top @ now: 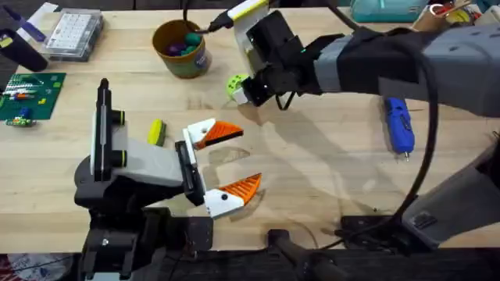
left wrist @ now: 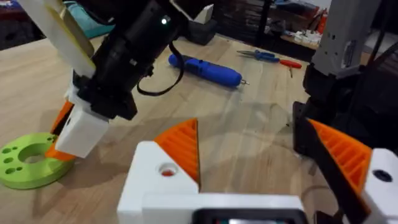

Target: Pick up the gripper from the table and insert it into the empty holder that is missing its gripper. Then pick up a screw, insert it into the mounting hole, and use the screwdriver to tighten it. Finally, clean up the table by picking up the vegetable and placing it into the bucket.

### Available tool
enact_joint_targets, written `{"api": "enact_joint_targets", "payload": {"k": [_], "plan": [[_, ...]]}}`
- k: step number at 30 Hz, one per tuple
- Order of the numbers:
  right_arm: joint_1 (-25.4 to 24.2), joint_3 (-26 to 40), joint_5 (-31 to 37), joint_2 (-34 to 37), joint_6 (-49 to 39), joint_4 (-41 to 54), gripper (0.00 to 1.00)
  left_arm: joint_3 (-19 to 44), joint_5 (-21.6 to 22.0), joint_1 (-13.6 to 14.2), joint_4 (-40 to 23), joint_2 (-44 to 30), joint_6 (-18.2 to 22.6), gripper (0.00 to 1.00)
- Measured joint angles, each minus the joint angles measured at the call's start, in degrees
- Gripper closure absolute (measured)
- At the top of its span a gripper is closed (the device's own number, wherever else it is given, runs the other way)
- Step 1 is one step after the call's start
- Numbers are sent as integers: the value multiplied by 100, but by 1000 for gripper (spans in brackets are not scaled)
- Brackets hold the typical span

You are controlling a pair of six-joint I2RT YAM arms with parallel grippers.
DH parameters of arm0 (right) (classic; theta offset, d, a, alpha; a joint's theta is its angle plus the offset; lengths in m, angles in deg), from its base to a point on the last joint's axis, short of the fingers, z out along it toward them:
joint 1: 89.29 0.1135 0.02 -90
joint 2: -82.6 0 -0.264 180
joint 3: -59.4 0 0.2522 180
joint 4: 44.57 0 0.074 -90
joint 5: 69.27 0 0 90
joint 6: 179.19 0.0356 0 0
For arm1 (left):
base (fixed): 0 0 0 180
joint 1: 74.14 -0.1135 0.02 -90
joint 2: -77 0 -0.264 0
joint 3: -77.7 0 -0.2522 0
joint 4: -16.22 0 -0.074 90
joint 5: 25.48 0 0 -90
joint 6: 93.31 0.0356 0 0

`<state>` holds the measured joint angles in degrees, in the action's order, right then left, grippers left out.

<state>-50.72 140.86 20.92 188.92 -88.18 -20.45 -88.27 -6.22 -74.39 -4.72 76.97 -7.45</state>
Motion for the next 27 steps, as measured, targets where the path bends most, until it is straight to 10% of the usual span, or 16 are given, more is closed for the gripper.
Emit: {"api": "enact_joint_targets", "payload": {"k": [27], "plan": [[0, 7, 0, 47, -3, -117, 585, 0, 2, 0, 0, 0, 0, 14]]}}
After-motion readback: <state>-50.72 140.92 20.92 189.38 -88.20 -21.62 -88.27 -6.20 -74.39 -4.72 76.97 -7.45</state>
